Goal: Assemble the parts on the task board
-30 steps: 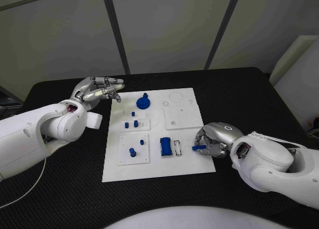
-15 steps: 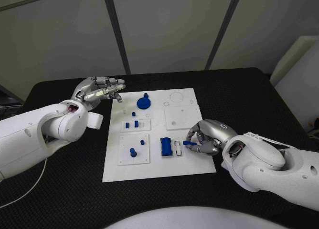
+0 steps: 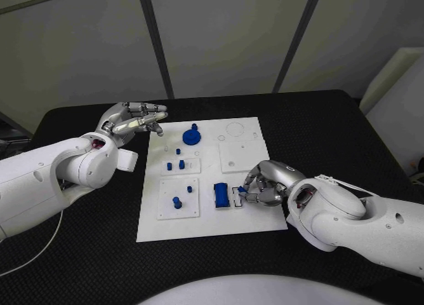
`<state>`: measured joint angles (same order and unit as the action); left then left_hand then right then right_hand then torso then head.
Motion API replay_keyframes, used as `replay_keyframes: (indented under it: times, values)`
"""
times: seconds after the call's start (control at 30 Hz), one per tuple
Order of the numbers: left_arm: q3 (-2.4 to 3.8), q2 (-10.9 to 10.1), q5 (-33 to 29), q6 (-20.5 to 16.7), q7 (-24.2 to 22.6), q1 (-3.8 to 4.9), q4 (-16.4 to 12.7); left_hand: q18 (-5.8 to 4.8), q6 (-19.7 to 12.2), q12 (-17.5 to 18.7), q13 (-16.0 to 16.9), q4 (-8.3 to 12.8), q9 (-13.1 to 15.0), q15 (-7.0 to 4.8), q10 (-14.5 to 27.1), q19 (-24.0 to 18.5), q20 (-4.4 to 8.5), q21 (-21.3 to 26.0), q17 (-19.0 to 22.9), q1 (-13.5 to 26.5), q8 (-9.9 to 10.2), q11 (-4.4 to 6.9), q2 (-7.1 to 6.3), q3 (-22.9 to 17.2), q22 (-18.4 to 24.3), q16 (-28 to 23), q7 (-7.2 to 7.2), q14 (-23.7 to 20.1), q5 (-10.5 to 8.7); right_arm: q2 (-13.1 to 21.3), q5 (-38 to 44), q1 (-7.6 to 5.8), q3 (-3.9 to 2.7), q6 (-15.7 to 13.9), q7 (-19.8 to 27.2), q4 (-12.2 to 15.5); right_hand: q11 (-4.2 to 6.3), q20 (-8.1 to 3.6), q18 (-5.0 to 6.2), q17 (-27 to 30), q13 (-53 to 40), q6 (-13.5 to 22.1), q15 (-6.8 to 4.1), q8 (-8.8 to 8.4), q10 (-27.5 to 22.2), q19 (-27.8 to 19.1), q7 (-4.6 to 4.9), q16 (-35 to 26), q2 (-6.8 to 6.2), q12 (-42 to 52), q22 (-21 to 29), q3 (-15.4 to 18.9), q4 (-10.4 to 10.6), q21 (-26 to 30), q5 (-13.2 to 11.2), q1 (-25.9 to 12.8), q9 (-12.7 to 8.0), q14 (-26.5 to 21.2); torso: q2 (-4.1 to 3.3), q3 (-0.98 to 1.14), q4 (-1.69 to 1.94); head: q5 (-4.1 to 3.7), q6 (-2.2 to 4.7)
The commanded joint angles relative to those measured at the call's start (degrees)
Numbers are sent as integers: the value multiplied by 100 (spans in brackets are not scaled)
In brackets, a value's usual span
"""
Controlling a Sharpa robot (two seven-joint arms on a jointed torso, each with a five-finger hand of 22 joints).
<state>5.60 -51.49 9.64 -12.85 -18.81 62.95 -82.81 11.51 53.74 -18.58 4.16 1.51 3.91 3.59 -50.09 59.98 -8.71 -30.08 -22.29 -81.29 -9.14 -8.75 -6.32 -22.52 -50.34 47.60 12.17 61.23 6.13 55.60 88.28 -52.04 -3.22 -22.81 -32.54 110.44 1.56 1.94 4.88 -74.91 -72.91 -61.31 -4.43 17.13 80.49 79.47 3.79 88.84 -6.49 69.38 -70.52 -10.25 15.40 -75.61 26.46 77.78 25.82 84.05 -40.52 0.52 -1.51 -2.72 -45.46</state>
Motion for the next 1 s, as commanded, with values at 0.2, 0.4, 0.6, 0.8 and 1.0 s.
replay_keyframes:
  times: [0.2, 0.4, 0.6, 0.8, 1.0]
  values:
    - [4, 7, -14, 92, -2, 8, -17, -106, -25, -25, 8, 8, 0, -2, 34, -40, -2, 20, 7, 3, -37, 9, 51, 10, 7, -21, 6, -33, -26, -89, -196, -7, -1, 280, -46, -50, 17, -41, -59, -1378, -48, -193, -62, 103, 84, 27, -144, 41, 12, 85, -21, 37, 85, -35, 36, -197, 134, 567, 4, 5, -7, 9, -11]
    - [4, 9, -14, 102, 5, 8, -14, -106, -25, -25, 8, 8, 0, -2, 34, -40, -2, 20, 7, 3, -37, 9, 51, 10, 7, -21, 6, -33, -26, -132, -200, -8, -1, 251, -61, -73, 38, -59, -65, -1394, -109, -225, -80, 165, 134, 45, -169, 50, 47, 157, -50, 80, 109, -54, 35, -371, 189, 570, -1, 7, -7, 16, -12]
    - [4, 9, -14, 110, 14, 8, -14, -106, -28, -39, 7, 18, 0, -2, 46, -44, -1, 19, 16, -3, -47, 8, 55, 11, 6, -22, 8, -40, -26, -153, -200, -8, -1, 231, -65, -81, 55, -74, -72, -1415, -186, -248, -95, 217, 190, 65, -189, 62, 113, 246, -85, 133, 119, -76, 49, -597, 239, 575, 0, 7, -5, 17, -21]
    - [4, 8, -14, 131, 29, 8, -12, -106, -28, -39, 7, 18, 0, -2, 46, -44, -1, 19, 16, -3, -47, 8, 55, 11, 6, -22, 8, -40, -26, -165, -201, -8, -1, 191, -63, -77, 74, -92, -83, -1455, -310, -273, -112, 279, 262, 93, -212, 85, 170, 386, -137, 268, 111, -111, 453, -869, 299, 584, -1, 10, -7, 26, -27]
    - [4, 14, -14, 149, 42, 8, -9, -107, -29, -41, 7, 17, 0, 0, 49, -45, -2, 19, 17, 1, -48, 7, 56, 13, 6, -22, 9, -41, -27, -180, -201, -8, -1, 193, -63, -96, 81, -97, -86, -1473, -360, -289, -118, 301, 292, 104, -220, 95, 200, 444, -156, 315, 120, -125, 478, -937, 318, 587, 0, 7, -7, 32, -27]
